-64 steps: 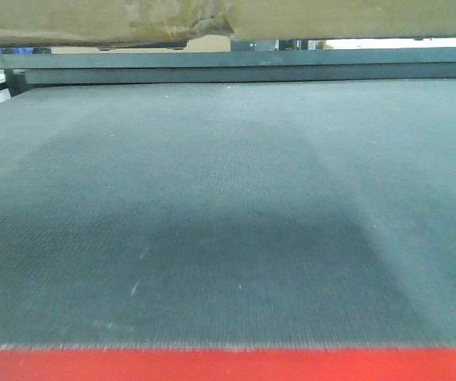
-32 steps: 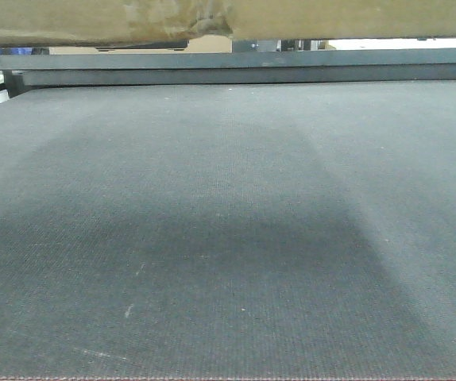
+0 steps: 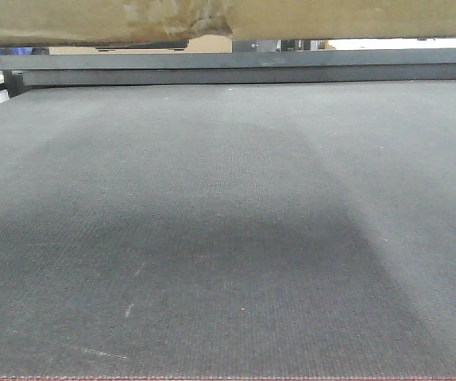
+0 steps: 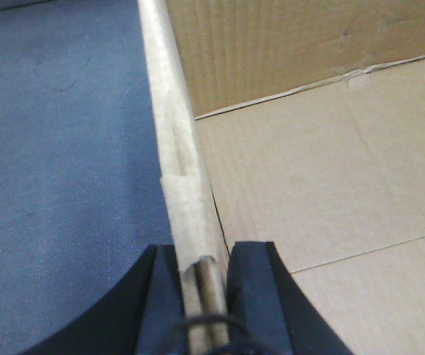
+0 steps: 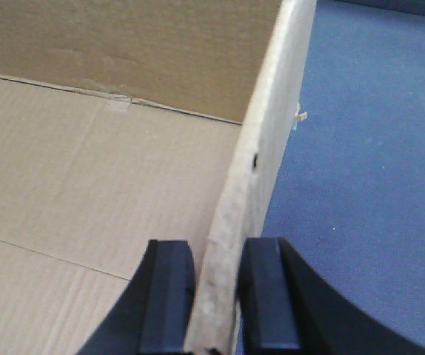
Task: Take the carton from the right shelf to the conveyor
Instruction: 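Carry the carton over the grey conveyor belt with both grippers, then lower the carton onto the belt and open both grippers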
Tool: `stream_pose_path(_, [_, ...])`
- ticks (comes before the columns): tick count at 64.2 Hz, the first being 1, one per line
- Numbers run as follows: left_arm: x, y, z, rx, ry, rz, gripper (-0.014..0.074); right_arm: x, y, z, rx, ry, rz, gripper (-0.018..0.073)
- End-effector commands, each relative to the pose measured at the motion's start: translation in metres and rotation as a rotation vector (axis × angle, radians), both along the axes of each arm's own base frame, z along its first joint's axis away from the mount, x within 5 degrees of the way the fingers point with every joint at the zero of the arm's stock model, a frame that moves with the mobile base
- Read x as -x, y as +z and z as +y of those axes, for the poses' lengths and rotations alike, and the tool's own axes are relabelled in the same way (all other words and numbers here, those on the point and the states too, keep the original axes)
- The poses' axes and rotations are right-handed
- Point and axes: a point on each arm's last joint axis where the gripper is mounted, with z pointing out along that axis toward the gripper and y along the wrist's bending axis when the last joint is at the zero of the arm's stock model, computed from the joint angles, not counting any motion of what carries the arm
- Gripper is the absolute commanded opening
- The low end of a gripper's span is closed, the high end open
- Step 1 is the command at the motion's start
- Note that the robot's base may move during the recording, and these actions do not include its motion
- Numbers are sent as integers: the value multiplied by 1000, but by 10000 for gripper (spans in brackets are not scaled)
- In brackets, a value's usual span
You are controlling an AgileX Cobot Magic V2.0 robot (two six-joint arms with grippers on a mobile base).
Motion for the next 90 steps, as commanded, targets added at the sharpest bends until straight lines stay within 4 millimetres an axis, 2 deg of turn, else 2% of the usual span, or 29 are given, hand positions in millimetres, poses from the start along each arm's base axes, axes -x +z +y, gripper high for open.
stream_pose_path(1, [2, 7, 3, -27, 3, -55, -16, 4, 7, -1, -17, 17, -49, -65])
stream_pose_path(24, [2, 7, 3, -27, 3, -56, -16, 4, 7, -1, -17, 17, -49, -65])
stream_pose_path(61, [-6, 24, -6, 29, -77, -263, -16, 5, 6, -1, -8, 19, -26, -65])
stream_pose_path(69, [-4, 26, -6, 43, -79, -255, -16, 6, 5, -1, -7, 19, -24, -65])
stream_pose_path(78, [-7, 13, -7, 25, -53, -138, -16, 0, 2, -1, 23, 4, -26, -65])
stream_pose_path(90, [-38, -21, -22, -58, -21, 36, -16, -29, -21, 10, 98, -17, 37, -65])
